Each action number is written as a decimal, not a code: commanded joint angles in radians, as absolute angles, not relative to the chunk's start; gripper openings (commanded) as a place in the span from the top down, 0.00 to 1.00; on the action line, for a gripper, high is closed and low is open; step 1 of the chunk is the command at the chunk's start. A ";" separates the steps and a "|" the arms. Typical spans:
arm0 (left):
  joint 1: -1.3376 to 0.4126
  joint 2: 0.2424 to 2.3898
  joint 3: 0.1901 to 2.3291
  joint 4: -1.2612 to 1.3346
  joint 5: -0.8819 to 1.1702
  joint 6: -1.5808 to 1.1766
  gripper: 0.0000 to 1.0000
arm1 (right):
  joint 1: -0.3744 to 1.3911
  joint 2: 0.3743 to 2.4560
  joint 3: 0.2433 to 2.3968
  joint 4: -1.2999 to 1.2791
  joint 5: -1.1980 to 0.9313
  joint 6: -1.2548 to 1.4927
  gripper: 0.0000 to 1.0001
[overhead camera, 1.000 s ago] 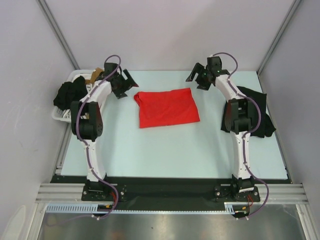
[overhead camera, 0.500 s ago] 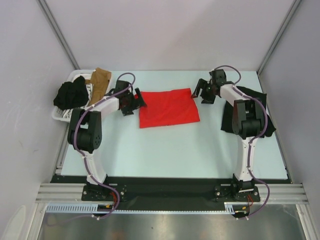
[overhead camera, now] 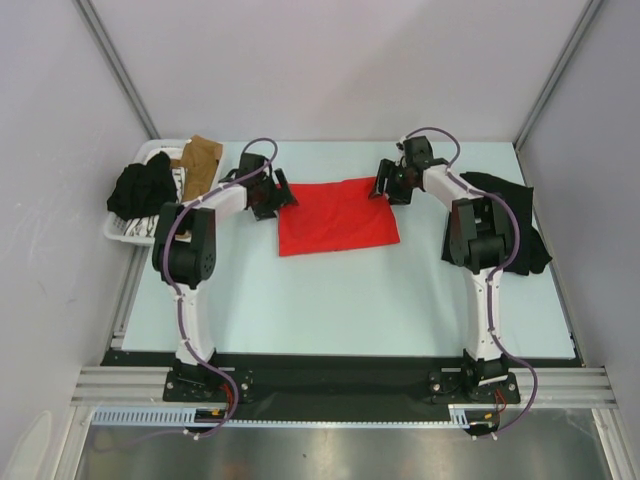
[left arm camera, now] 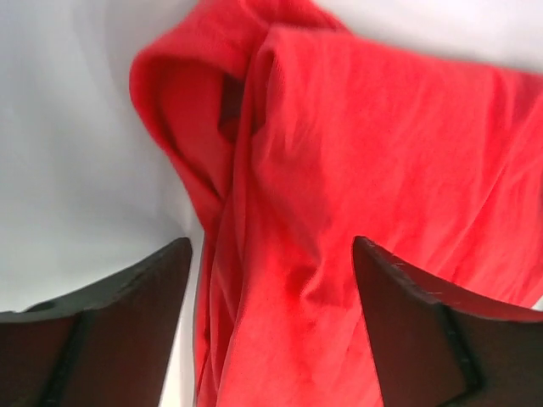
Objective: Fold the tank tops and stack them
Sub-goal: Neatly place the folded tank top to the corner
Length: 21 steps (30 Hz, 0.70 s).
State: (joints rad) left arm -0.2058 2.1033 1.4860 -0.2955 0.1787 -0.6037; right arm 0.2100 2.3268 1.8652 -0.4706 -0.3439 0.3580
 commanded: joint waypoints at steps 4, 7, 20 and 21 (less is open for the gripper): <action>-0.204 2.175 1.545 -0.288 0.210 -0.635 0.28 | 0.219 2.388 1.901 -0.492 -0.367 0.365 0.44; -0.204 2.209 1.549 -0.256 0.257 -0.653 0.39 | 0.219 2.405 1.905 -0.482 -0.399 0.373 0.55; -0.203 2.215 1.499 -0.181 0.305 -0.652 0.99 | 0.225 2.359 1.813 -0.430 -0.423 0.397 1.00; -0.192 2.185 1.455 -0.164 0.299 -0.652 1.00 | 0.236 2.332 1.754 -0.402 -0.422 0.396 1.00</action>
